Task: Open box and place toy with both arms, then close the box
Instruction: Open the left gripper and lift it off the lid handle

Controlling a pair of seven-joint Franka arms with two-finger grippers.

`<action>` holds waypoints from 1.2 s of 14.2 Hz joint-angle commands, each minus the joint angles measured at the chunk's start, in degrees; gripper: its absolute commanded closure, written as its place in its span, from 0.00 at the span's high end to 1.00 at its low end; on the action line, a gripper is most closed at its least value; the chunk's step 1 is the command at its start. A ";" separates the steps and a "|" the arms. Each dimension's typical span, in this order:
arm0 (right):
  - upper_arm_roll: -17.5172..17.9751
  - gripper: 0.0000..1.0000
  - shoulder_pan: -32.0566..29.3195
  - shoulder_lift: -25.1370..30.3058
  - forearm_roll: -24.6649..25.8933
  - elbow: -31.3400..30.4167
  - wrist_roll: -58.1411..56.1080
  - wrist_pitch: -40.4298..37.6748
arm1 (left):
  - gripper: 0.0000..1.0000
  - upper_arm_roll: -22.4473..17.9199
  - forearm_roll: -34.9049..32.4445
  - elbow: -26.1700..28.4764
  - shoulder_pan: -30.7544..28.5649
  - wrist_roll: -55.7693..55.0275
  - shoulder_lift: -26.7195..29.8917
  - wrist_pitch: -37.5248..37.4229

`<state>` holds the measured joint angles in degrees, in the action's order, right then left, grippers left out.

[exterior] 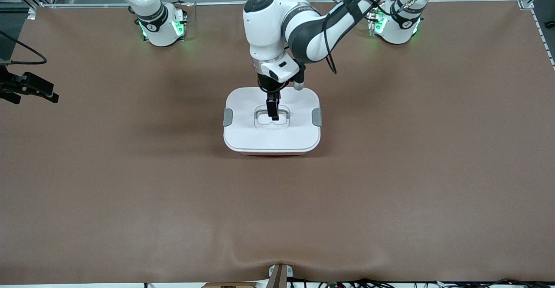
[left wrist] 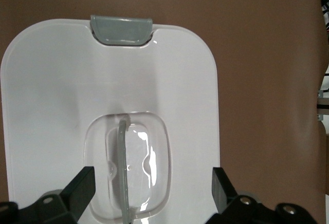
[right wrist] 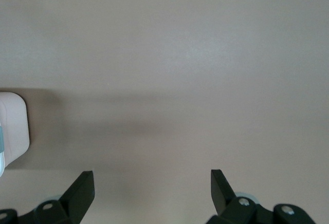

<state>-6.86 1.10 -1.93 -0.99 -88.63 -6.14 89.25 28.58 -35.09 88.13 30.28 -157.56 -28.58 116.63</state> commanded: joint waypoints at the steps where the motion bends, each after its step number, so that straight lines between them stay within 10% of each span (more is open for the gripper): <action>1: 0.00 1.00 -0.48 0.17 0.02 1.35 -0.28 -0.65 | 1.00 0.60 2.29 0.38 -2.58 -1.46 3.25 -1.41; 17: -0.08 1.00 -1.45 0.17 0.02 2.84 -0.28 -0.65 | 1.00 0.42 15.31 0.38 -24.47 55.21 10.30 -5.44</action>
<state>-7.43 0.60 -1.90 -0.99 -86.50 -6.13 89.24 28.69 -21.05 87.78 6.90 -108.95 -19.73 113.79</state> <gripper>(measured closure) 0.000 0.000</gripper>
